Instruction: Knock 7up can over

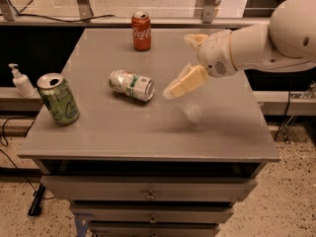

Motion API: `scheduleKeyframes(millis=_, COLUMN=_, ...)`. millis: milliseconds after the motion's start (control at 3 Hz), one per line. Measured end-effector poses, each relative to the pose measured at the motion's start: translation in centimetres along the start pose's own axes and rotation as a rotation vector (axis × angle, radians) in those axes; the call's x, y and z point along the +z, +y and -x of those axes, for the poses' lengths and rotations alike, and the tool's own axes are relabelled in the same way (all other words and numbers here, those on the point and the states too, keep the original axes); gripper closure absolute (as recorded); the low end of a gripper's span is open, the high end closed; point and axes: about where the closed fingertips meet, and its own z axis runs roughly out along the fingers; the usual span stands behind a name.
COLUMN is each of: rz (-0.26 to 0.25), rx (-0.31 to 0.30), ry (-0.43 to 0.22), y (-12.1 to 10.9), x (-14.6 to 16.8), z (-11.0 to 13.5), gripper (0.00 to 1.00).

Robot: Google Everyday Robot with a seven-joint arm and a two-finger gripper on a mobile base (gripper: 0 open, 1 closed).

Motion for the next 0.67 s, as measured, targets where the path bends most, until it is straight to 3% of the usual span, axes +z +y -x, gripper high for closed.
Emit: scheduleKeyframes(millis=667, rz=-0.097, rx=-0.006, ry=0.070, y=-4.0, x=-7.9, z=-4.0, gripper=0.00)
